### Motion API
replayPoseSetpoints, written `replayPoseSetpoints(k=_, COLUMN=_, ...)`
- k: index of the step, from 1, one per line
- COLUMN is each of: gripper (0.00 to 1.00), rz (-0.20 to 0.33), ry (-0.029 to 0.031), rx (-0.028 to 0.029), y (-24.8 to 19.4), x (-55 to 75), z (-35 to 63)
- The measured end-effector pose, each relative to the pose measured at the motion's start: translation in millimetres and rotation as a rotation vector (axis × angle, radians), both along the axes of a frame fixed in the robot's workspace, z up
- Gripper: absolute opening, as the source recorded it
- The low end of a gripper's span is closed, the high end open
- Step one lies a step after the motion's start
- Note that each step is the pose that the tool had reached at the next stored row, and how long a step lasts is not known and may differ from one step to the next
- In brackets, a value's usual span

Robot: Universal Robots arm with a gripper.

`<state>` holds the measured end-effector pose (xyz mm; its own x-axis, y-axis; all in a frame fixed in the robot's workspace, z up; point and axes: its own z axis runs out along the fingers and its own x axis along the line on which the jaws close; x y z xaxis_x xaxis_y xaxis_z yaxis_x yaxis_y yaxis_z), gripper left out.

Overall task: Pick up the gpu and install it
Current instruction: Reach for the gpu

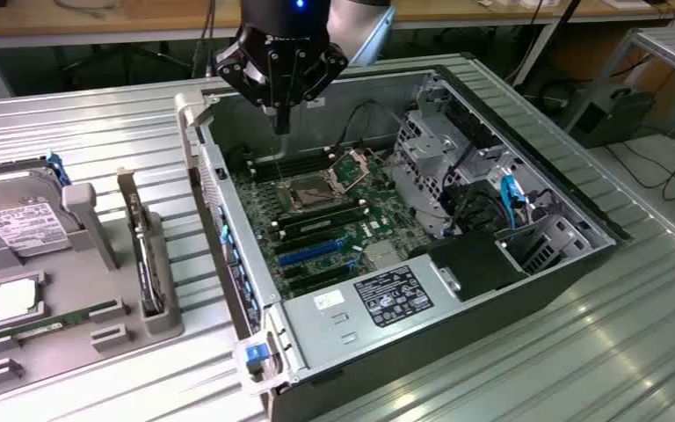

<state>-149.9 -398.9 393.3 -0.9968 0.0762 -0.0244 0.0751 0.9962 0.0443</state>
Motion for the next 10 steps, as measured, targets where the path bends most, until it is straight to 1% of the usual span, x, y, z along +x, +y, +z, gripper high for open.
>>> replayPoseSetpoints(k=10, gripper=0.11, rz=0.000, ry=0.0000, rx=0.0000, y=0.0, x=-0.1, z=0.0)
